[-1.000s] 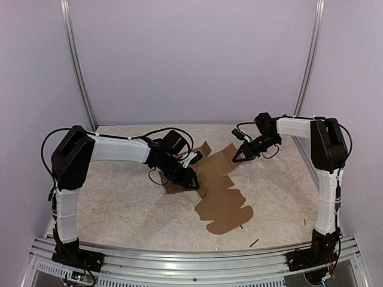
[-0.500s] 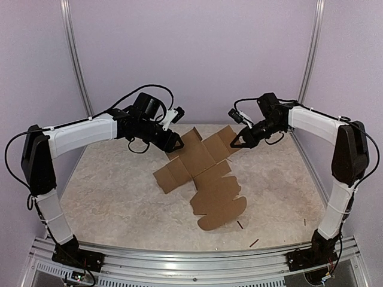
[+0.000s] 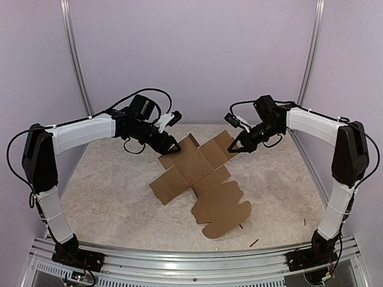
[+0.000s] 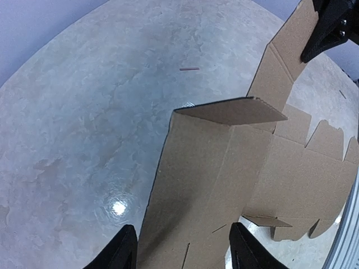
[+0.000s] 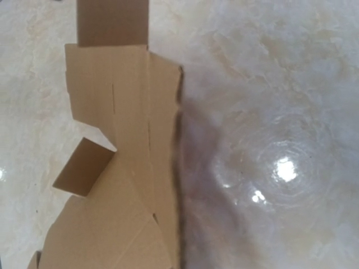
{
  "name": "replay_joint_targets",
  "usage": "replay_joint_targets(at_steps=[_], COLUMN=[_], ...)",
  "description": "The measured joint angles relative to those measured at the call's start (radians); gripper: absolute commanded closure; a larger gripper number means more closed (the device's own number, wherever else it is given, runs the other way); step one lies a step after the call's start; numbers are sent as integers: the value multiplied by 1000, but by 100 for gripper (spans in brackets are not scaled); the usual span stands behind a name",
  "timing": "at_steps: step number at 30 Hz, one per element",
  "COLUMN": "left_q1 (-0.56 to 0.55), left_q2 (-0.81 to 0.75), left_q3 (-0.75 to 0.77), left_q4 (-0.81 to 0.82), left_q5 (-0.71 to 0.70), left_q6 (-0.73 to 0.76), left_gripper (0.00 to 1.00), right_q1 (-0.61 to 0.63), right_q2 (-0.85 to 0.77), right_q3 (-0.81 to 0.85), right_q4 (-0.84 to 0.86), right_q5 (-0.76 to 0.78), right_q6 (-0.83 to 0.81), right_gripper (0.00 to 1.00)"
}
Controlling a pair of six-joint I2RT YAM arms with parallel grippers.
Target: Fold the paper box
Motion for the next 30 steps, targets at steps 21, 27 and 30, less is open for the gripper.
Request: replay_joint_targets(at_steps=[21,27,30], left_q1=[83,107,106], left_q2=[16,29,64], left_q3=[11,68,84], left_q4=[-15,-31,-50], left_q5=[199,221,291], left_q6=[-10,-9,-5], left_gripper=[39,37,42], right_q1=[2,7,8], right_q2=[-18,-18,-18], right_q3=[-8,-8,-8], right_q4=[-39,-42,-41], right_q5=[-36,-51,-52], right_q6=[-64,-65,-64], right_gripper=[100,100,100])
